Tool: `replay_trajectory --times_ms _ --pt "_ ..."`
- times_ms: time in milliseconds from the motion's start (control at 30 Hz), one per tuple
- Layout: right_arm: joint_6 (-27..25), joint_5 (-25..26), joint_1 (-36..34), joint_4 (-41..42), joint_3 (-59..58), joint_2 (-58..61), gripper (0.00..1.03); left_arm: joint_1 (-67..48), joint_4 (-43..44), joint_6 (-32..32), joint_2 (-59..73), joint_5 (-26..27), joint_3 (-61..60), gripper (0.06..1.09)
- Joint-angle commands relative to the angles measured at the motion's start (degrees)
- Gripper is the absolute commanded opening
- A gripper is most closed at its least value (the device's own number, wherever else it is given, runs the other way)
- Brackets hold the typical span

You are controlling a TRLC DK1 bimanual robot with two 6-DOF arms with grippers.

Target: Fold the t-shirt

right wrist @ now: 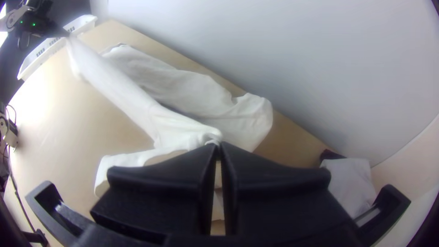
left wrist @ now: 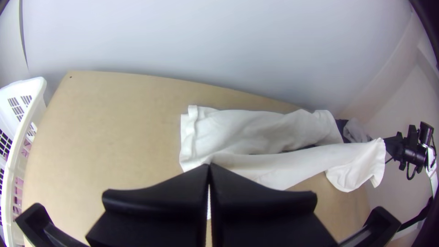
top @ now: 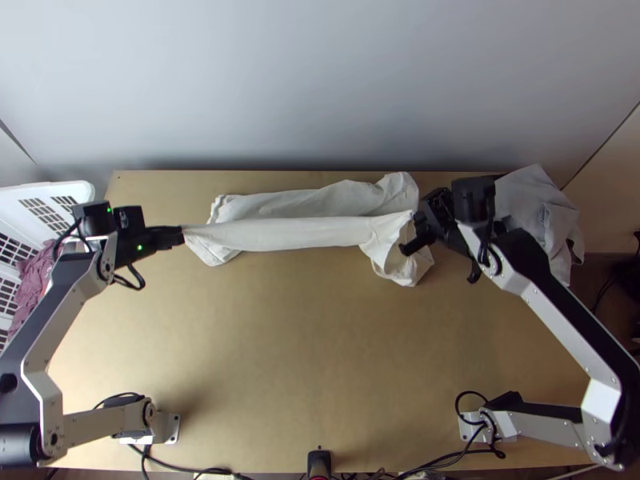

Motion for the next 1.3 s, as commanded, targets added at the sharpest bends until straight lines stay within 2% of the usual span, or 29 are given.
replay_trajectory --times_ms 0,300,533,767,1033,1067,1100,1133,1200,1233,1267 --pt "-1.93 -1.41 -3.47 3.35 6.46 7.81 0.03 -1.22 0.49 0.36 6.86 -1.05 7.28 0.09" --pt "-4.39 -1.58 -7.95 9.67 13.22 19.15 0.03 -2.45 -0.47 0.45 20.75 -3.16 21.51 0.09" --pt "-7.65 -2.46 -9.62 16.88 14.45 24.60 0.03 -2.45 -5.92 2.91 29.89 -3.42 31.97 0.09" --pt "-14.94 -2.46 -10.76 24.09 15.16 31.37 0.03 -2.36 -9.70 8.36 31.73 -3.34 31.36 0.09" --pt "-15.03 -2.02 -12.43 27.43 14.37 39.45 0.03 -0.69 -10.32 10.12 35.60 -3.34 28.90 0.09" --pt "-14.94 -1.58 -12.43 28.57 14.19 39.63 0.03 -0.60 -10.32 10.03 35.95 -3.34 28.90 0.10" --pt "-14.41 -1.41 -12.43 29.45 13.84 39.63 0.03 -0.43 -10.32 9.77 36.04 -3.34 28.81 0.18" --pt "-14.15 -1.32 -12.43 29.80 13.75 39.63 0.13 -0.34 -10.49 9.59 36.13 -3.25 28.72 0.34" --pt "-13.18 -0.79 -12.79 29.80 13.84 39.01 0.55 -0.52 -11.02 9.15 35.69 -3.16 28.11 0.70" --pt "-12.13 -0.44 -13.14 29.80 13.93 38.40 0.72 -0.69 -11.20 8.62 34.90 -3.07 27.58 0.83" --pt "-11.07 -0.18 -13.49 29.36 14.10 37.52 0.84 -0.96 -11.20 8.45 34.11 -3.07 26.88 0.91"
